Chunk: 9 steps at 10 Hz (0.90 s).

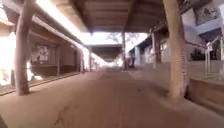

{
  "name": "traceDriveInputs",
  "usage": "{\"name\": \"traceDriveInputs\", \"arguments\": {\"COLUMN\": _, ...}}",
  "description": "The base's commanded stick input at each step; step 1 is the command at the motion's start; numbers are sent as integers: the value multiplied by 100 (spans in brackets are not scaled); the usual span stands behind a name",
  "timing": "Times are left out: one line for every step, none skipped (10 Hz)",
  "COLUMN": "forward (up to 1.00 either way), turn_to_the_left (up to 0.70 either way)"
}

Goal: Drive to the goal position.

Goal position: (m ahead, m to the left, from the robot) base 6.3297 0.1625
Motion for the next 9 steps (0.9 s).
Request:
{"name": "traceDriveInputs", "arguments": {"forward": 85, "turn_to_the_left": 0}}
{"name": "traceDriveInputs", "arguments": {"forward": 85, "turn_to_the_left": 0}}
{"name": "traceDriveInputs", "arguments": {"forward": 85, "turn_to_the_left": 0}}
{"name": "traceDriveInputs", "arguments": {"forward": 85, "turn_to_the_left": 0}}
{"name": "traceDriveInputs", "arguments": {"forward": 85, "turn_to_the_left": 0}}
{"name": "traceDriveInputs", "arguments": {"forward": 85, "turn_to_the_left": 0}}
{"name": "traceDriveInputs", "arguments": {"forward": 85, "turn_to_the_left": 0}}
{"name": "traceDriveInputs", "arguments": {"forward": 85, "turn_to_the_left": 0}}
{"name": "traceDriveInputs", "arguments": {"forward": 85, "turn_to_the_left": 0}}
